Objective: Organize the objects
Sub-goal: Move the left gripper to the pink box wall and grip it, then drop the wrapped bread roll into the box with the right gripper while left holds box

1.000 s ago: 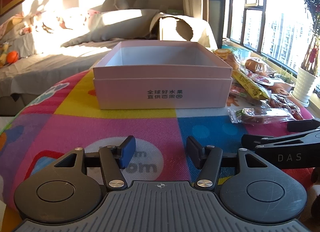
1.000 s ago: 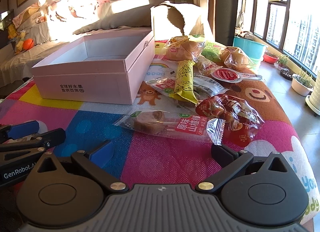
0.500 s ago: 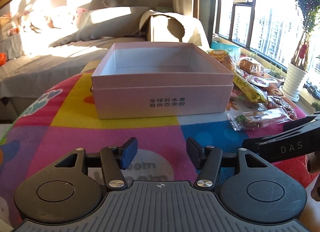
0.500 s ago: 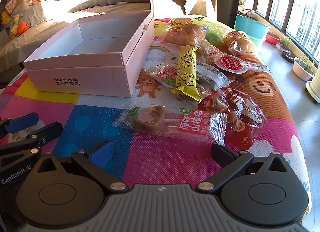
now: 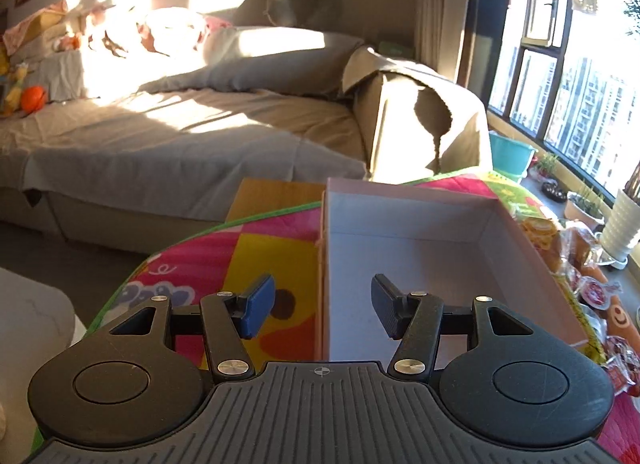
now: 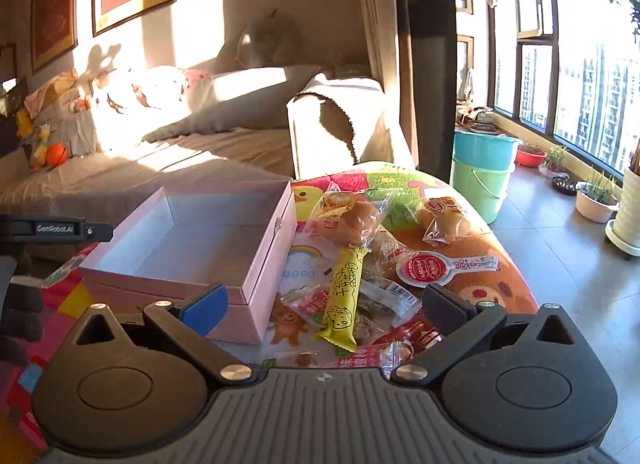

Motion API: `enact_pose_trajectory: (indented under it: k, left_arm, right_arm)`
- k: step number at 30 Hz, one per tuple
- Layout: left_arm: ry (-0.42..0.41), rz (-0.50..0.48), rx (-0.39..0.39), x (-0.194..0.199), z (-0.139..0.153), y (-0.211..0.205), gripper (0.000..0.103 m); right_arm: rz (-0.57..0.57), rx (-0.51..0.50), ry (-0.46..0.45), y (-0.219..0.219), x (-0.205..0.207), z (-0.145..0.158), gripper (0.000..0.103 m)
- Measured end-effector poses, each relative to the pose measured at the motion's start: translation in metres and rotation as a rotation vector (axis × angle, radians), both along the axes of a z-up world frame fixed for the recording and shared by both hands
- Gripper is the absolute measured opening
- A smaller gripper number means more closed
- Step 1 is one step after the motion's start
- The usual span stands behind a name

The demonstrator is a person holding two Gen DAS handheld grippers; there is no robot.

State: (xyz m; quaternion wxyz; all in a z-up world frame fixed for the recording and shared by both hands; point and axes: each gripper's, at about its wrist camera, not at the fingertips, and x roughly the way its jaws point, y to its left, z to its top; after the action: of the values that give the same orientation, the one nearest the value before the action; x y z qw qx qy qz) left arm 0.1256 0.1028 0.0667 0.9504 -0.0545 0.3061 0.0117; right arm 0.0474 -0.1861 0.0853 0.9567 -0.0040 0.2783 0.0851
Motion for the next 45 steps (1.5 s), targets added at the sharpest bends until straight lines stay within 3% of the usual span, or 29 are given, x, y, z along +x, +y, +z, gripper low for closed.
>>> enact_pose_trajectory:
  k: [6, 9, 11, 15, 21, 27, 30, 31, 32, 34, 40, 45]
  left_arm:
    - [0.051, -0.015, 0.005, 0.016, -0.022, 0.0, 0.055]
    - [0.065, -0.028, -0.004, 0.018, -0.028, -0.004, 0.043]
    - [0.074, -0.026, -0.011, 0.019, -0.031, -0.005, 0.027]
    - [0.085, 0.005, -0.006, 0.019, -0.034, -0.003, 0.016]
    - [0.09, 0.007, 0.016, 0.015, -0.033, -0.004, 0.01]
    - [0.094, -0.002, 0.016, 0.007, -0.032, -0.01, 0.01]
    - [0.093, -0.003, 0.017, 0.005, -0.032, -0.011, 0.01]
    - [0.092, -0.004, 0.016, 0.005, -0.032, -0.011, 0.01]
    - [0.09, -0.008, 0.015, 0.005, -0.032, -0.01, 0.01]
    - [0.084, -0.015, 0.012, 0.003, -0.033, -0.01, 0.011]
    - [0.07, -0.027, -0.016, 0.003, -0.035, -0.005, 0.012]
    - [0.062, -0.034, -0.029, 0.002, -0.035, -0.002, 0.012]
  right_arm:
    - [-0.032, -0.101, 0.004, -0.022, 0.004, -0.003, 0.103]
    - [-0.041, -0.112, 0.03, -0.032, 0.006, -0.01, 0.103]
    - [-0.053, -0.129, 0.031, -0.036, 0.008, -0.013, 0.103]
    - [-0.064, -0.148, 0.025, -0.048, 0.029, -0.009, 0.103]
    - [-0.132, -0.045, 0.127, -0.083, 0.129, -0.005, 0.103]
    - [-0.274, 0.027, 0.246, -0.108, 0.237, -0.04, 0.103]
    - [-0.295, -0.02, 0.307, -0.104, 0.26, -0.059, 0.09]
    - [-0.287, -0.024, 0.309, -0.101, 0.259, -0.059, 0.084]
    - [-0.276, -0.013, 0.305, -0.1, 0.256, -0.057, 0.07]
    - [-0.262, -0.006, 0.31, -0.097, 0.244, -0.048, 0.06]
    - [-0.204, -0.025, 0.227, -0.097, 0.163, 0.005, 0.058]
    - [-0.058, 0.032, 0.227, -0.066, 0.089, 0.039, 0.058]
